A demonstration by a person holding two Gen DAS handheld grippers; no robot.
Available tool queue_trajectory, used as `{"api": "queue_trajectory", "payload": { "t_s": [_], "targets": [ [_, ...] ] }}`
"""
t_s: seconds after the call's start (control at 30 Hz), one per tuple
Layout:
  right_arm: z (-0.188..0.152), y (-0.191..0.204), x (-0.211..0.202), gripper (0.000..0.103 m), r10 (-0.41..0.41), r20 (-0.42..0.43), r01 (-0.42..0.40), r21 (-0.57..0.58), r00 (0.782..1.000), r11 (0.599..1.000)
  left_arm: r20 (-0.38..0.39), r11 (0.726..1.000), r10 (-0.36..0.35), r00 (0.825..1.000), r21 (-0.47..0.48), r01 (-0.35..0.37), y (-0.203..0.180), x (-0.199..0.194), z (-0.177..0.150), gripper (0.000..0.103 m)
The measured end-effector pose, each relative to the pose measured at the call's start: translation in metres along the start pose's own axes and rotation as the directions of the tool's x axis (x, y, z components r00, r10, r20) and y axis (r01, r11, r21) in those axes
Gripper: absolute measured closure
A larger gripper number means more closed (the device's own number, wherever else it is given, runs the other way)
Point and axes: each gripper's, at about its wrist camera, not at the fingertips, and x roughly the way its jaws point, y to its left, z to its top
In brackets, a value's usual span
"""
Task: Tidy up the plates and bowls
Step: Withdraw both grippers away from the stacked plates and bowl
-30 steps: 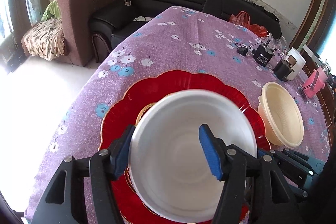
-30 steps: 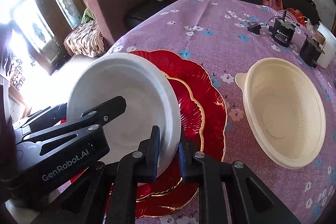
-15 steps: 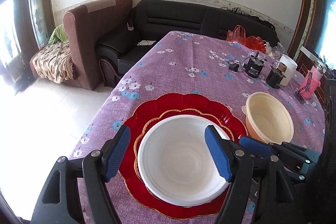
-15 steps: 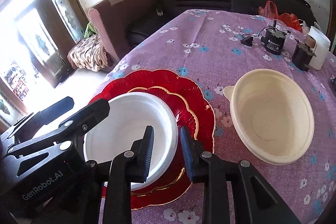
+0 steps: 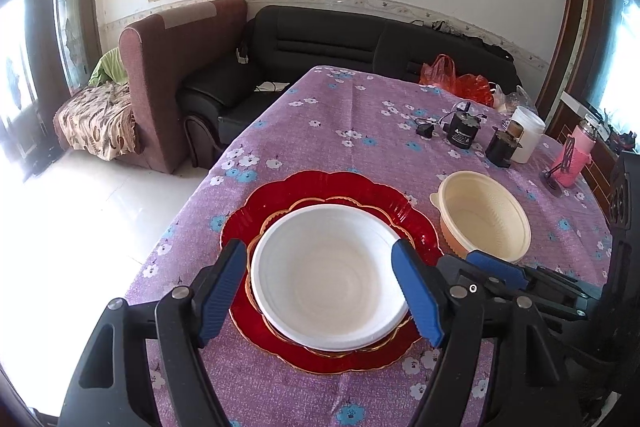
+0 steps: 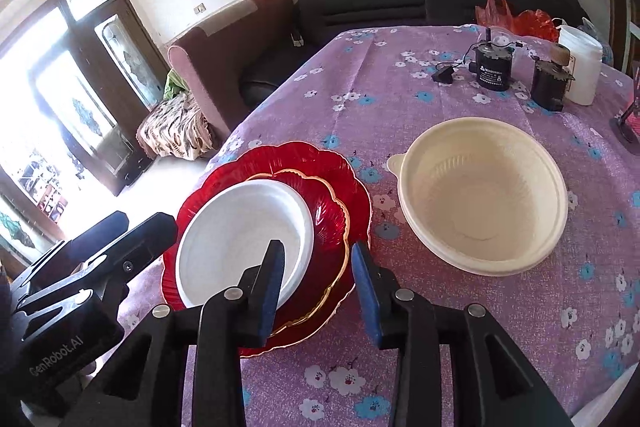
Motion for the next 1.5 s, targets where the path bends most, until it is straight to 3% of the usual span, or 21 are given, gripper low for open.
{"api": "queue_trajectory", "payload": {
  "t_s": [0.47, 0.63, 0.83, 1.03, 1.33, 1.5],
  "targets": [
    [-0.025, -0.016, -0.033, 0.063, 0.068, 0.031, -0.07, 0.072, 0.997, 0.995, 0.0, 0.999, -0.041, 0.999, -0.021, 0.041, -0.004, -0.023, -0.023, 0.024],
    [-0.036, -0.019, -0.043, 0.057, 0.076, 0.048, -0.08, 0.079, 0.996, 0.994, 0.001, 0.998, -0.05, 0.999, -0.043, 0.05, 0.0, -0.031, -0.034, 0.023],
    [-0.049, -0.023, -0.052, 0.056, 0.095, 0.052, -0.1, 0.089, 0.994, 0.991, -0.007, 0.994, -0.069, 0.998, -0.08, 0.068, 0.002, -0.036, -0.047, 0.023],
    [-0.063, -0.028, -0.065, 0.056, 0.125, 0.066, -0.131, 0.107, 0.99, 0.986, -0.017, 0.989, -0.113, 0.993, -0.096, 0.11, -0.004, -0.044, -0.062, 0.023],
    [-0.092, -0.043, -0.094, 0.056, 0.143, 0.102, -0.154, 0.113, 0.984, 0.982, -0.053, 0.989, -0.129, 0.99, -0.078, 0.125, -0.019, -0.043, -0.078, 0.022],
    [-0.12, -0.063, -0.12, 0.056, 0.153, 0.105, -0.162, 0.081, 0.983, 0.983, -0.076, 0.974, -0.209, 0.975, -0.102, 0.201, -0.026, -0.045, -0.079, 0.022]
  ]
}}
